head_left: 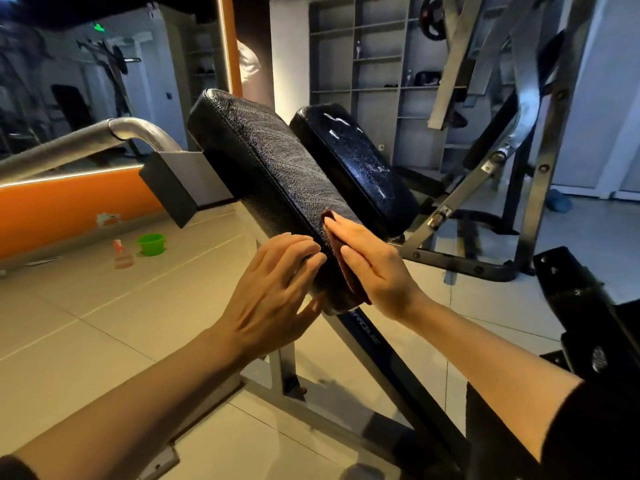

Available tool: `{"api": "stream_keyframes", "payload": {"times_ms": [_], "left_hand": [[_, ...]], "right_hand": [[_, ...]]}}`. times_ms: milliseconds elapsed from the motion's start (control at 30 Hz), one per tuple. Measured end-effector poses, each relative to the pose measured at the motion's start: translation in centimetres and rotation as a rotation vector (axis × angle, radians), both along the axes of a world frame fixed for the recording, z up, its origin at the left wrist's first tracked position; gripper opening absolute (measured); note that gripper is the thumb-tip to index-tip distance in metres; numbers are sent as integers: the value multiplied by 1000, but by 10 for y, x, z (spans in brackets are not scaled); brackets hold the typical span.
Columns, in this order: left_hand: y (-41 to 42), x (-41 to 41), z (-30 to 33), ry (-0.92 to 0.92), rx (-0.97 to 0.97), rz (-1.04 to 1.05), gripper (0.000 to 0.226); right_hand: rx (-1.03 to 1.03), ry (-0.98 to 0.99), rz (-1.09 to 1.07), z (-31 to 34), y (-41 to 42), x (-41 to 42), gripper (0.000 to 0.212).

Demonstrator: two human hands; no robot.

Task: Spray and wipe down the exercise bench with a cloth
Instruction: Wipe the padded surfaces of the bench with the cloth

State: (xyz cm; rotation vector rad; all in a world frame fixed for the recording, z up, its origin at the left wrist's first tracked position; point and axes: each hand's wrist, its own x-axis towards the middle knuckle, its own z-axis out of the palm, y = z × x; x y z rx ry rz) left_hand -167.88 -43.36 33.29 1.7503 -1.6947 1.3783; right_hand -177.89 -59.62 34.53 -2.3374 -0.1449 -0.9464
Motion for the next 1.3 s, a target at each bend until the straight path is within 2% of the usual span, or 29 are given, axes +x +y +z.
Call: {"api": "stream_keyframes", "payload": {"times_ms": [100,167,333,400,467,500,533,633,700,767,833,933,1000,1133,1200,1300], "left_hand": [[6,4,8,-36,36,20,48],[13,7,18,-41,37,44,47],[30,26,52,-40,55,164,48],[35,34,67,-53,64,184,46],[42,39,81,-62,60,199,45],[44,42,87,-66,60,206,44],[47,47,94,-74,62,216,44],[50,59,113,-121,78,239,46],[51,68,127,-159,78,248,44],[52,79,140,-168,61,254,41],[52,89,149,-125,45,247,39],[47,100,154,18,9,132,36],[44,104,152,89,-32,43,32],[43,104,144,109,-74,38,31],[44,102,143,102,-82,34,28],[46,103,142,66,-82,14,23]], "right_hand": [[212,36,-189,9,-24,18,39],[273,43,-281,20,-18,32,38],[-29,-89,34,43,17,41,42],[3,-40,-18,48,-2,51,41],[150,26,-130,58,-12,60,39],[197,28,-117,64,-6,63,40],[188,-2,-51,71,6,65,40],[-30,-79,164,78,37,71,45],[-34,-57,119,86,22,85,44],[94,-3,-34,100,4,101,42],[143,12,-73,113,12,112,42],[-46,-112,168,123,49,116,44],[-117,-123,207,126,41,126,43],[33,-26,-71,140,0,154,37],[31,-77,3,147,15,157,36],[-112,-127,241,151,43,154,37]]}}
